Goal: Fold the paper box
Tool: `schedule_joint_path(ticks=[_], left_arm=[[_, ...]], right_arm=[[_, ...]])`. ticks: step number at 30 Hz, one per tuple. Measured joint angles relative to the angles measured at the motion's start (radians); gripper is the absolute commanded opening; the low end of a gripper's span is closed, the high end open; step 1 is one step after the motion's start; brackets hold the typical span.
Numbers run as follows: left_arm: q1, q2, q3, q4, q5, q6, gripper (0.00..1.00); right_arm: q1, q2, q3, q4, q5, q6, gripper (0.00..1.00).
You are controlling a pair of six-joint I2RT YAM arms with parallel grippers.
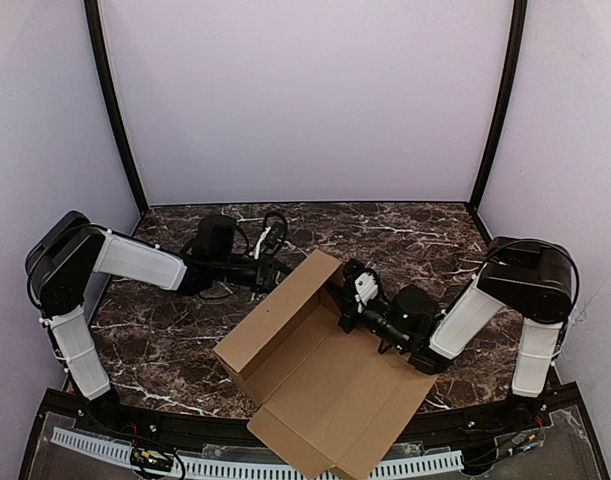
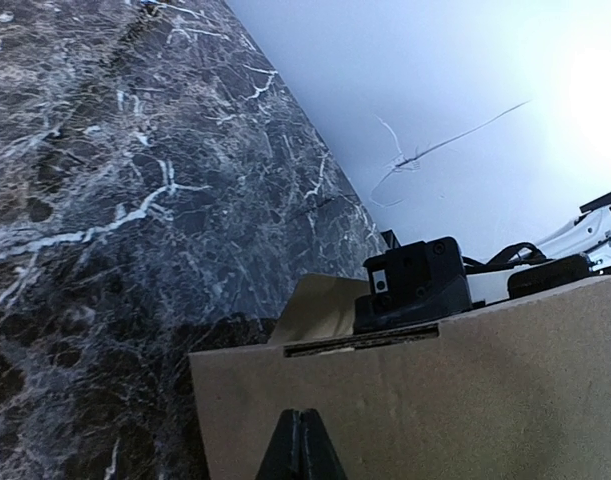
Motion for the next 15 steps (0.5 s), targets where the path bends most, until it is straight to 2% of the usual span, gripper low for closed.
schedule_joint_path(ticks=[6, 12, 15], left_arm=[[0.053, -0.077, -0.005, -0.161, -0.064, 0.084, 0.04], [0.069, -0.154, 0.020, -0.368, -0.164, 0.191, 0.05], [0.069, -0.184, 0.032, -0.439, -0.203, 0.230, 0.05]], right_arm=[[-0.006, 0.002, 0.013, -0.025, -0.011, 0.001, 0.00], [-0.008, 0.025, 0.043, -0.050, -0.010, 0.004, 0.14], [-0.012, 0.042, 0.060, -0.053, -0.010, 0.005, 0.15]])
